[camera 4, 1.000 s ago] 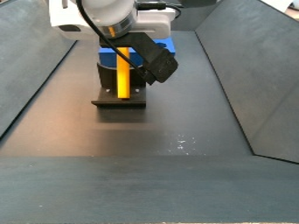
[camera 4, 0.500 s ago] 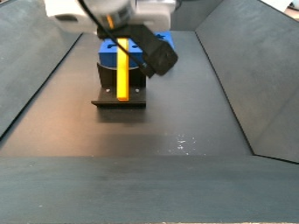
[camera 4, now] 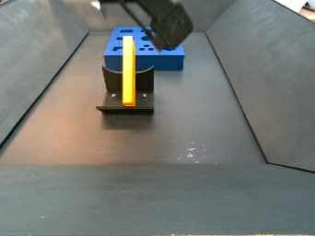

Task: Pick up the double-square object. Move up. Place the double-square object on the fixture. Regrasp the double-square object. Move to above the board. Insert the double-square object.
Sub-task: Regrasp the double-square object.

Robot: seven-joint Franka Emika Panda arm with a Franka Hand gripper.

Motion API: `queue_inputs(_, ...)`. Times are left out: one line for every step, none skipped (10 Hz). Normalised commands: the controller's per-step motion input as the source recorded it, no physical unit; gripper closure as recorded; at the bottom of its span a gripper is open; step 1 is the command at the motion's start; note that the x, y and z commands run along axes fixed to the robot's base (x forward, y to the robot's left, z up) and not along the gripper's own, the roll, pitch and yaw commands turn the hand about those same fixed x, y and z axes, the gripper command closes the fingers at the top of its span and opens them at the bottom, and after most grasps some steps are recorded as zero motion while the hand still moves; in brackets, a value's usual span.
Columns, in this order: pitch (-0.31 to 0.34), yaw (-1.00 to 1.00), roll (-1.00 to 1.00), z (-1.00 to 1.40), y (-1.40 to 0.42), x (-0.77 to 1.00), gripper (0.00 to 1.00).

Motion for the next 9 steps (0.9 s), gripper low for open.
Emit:
queue_inputs(0.077,-0.02,0.04,0.5,0.01,-0.02,0.0)
queue_inputs(0.076,-0.03,0.03,0.3,0.01,-0.01,0.0)
queue_inputs(0.062,0.03,1.0,0.48,-0.82,0.18,0.0)
queue_inputs(0.061,0.03,1.0,0.31,-0.77,0.17,0.0)
queue_inputs(0.058,0.03,1.0,0.19,-0.64,0.09,0.0)
queue_inputs(0.056,0.02,1.0,0.13,-0.53,0.05,0.0)
queue_inputs(0.051,0.02,1.0,0.06,-0.31,0.0,0.0)
queue_inputs(0.047,0.02,1.0,0.04,-0.1,-0.03,0.0)
queue_inputs(0.045,0.02,1.0,0.03,-0.03,-0.04,0.0)
